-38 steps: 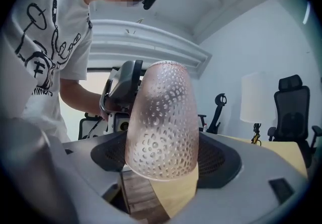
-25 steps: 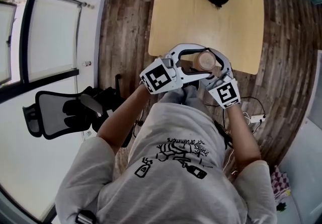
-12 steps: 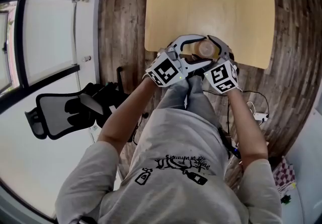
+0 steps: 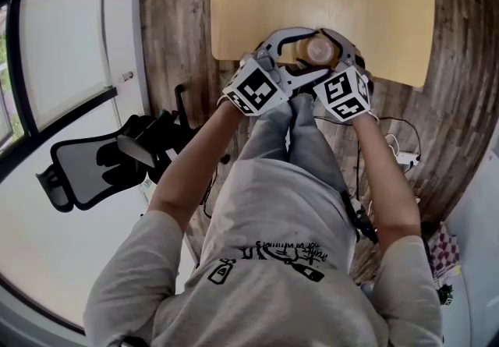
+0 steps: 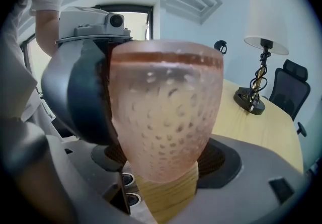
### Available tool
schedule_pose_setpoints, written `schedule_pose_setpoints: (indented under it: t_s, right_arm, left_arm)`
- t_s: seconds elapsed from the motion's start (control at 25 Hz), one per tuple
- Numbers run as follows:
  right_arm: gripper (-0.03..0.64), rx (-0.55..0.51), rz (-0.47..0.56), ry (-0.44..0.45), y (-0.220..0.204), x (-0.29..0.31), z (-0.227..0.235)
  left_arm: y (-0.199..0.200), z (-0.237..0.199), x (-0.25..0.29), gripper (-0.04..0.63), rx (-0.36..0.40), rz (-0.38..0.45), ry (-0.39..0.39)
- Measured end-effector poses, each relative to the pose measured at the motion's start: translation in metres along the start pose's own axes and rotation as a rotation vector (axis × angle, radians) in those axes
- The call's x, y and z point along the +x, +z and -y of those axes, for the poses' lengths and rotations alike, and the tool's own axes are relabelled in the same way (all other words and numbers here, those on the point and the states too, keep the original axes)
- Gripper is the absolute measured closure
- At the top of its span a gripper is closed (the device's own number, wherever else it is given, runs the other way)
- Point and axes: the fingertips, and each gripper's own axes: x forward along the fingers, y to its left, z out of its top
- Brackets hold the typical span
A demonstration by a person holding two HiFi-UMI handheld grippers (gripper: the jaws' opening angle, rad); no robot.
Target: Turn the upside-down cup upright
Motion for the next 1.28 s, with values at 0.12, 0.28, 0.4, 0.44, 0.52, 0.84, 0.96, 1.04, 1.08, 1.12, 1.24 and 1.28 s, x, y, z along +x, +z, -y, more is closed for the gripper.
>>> schedule_pose_setpoints:
  t_s: [0.12,0.28,0.4,0.44,0.52,0.84,0.96,1.04,1.08,1.12,1.24,1.28]
  right_arm:
    - [0.238,-0.004,-0.006,-0.007,-0.003,0.002,0.002]
    - [0.238,-0.012,-0.016,-0.013,-0.009,0.006,0.003]
    - [0.238,-0.021,-0.025,-0.017,-0.014,0.009,0.003]
    - [0.238,-0.025,-0.027,-0.017,-0.014,0.01,0.004]
    - [0.238,-0.025,-0.027,-0.015,-0.014,0.011,0.004]
    - [0.238,0.015,-0.014,0.006,-0.016,0.011,0.004]
    - [0.238,0.015,-0.006,0.013,-0.016,0.011,0.004]
    - [0.239,0.01,-0.003,0.018,-0.015,0.011,0.003]
    - [0.238,0.01,0.0,0.02,-0.015,0.011,0.002]
    - [0.238,0.009,0.002,0.022,-0.015,0.011,0.003]
    - [0.238,0.0,0.004,0.019,-0.015,0.009,0.004]
    - [0.238,-0.005,0.005,0.017,-0.014,0.009,0.004]
  left_arm:
    - [-0.004,0.0,0.003,0.307,0.001,-0.001,0.003]
    - [-0.009,0.0,0.006,0.307,0.014,-0.009,0.01]
    - [-0.014,0.001,0.008,0.307,0.017,-0.016,0.015]
    - [-0.015,0.0,0.009,0.307,0.016,-0.018,0.018]
    - [-0.017,0.0,0.009,0.307,0.016,-0.018,0.023]
    - [-0.018,0.0,0.014,0.308,0.017,-0.022,0.025]
    - [-0.024,0.0,0.015,0.308,0.009,-0.039,0.03]
    - [-0.027,-0.001,0.015,0.308,-0.002,-0.045,0.035]
    - [-0.028,-0.001,0.014,0.308,-0.004,-0.049,0.036]
    - [-0.029,-0.002,0.015,0.308,-0.003,-0.052,0.036]
    - [-0.029,-0.003,0.016,0.308,0.001,-0.056,0.039]
    - [-0.029,-0.004,0.016,0.308,0.003,-0.057,0.041]
